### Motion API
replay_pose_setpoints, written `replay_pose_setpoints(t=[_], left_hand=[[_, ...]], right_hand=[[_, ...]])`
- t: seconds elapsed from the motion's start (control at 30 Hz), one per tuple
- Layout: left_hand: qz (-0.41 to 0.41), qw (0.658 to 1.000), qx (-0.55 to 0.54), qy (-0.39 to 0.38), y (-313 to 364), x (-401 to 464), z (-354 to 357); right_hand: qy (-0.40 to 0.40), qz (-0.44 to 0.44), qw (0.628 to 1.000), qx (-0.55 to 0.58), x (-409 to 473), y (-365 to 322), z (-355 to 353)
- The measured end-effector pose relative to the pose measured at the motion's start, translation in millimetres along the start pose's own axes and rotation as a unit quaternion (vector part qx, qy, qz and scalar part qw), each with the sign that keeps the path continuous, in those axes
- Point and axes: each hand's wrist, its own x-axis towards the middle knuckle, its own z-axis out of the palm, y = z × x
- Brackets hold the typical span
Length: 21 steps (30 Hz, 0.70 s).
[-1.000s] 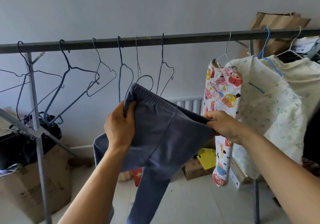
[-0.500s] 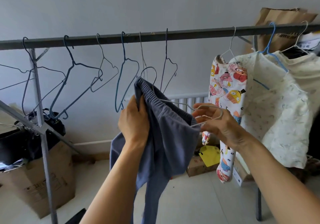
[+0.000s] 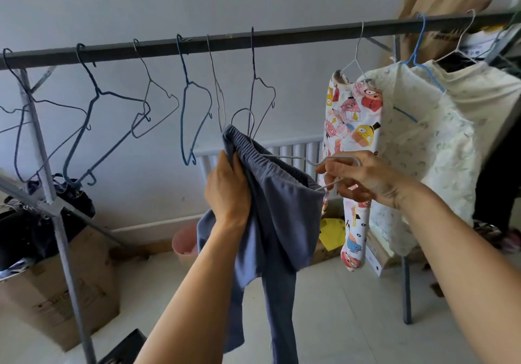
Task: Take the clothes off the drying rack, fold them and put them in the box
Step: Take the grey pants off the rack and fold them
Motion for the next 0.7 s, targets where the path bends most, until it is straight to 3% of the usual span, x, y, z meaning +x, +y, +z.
replay_pose_setpoints(t=[0.13, 0.27, 0.43, 0.57, 0.7], left_hand=[[-0.014, 0.991, -0.134, -0.02, 6.1, -3.9, 5.6], [-0.151, 0.945, -0.275, -0.092, 5.5, 5.2, 11.1], [-0.23, 0.927, -0.287, -0.078, -0.7, 9.8, 15.7], [-0.169, 0.955, -0.213, -0.12, -2.5, 14.1, 10.9], [-0.163, 0.945, -0.232, -0.163, -1.0, 14.7, 7.5]], right_hand=[[0.073, -0.05, 0.995, 0.047, -3.1, 0.4, 0.1], [0.104, -0.074, 0.989, 0.072, -10.1, 2.7, -9.3], [0.159, -0.084, 0.979, 0.099, -14.0, -1.3, -28.1], [0.26, -0.109, 0.949, 0.138, -11.0, -12.8, -47.5], [0.361, -0.171, 0.91, 0.11, 0.0, -33.4, -49.7]])
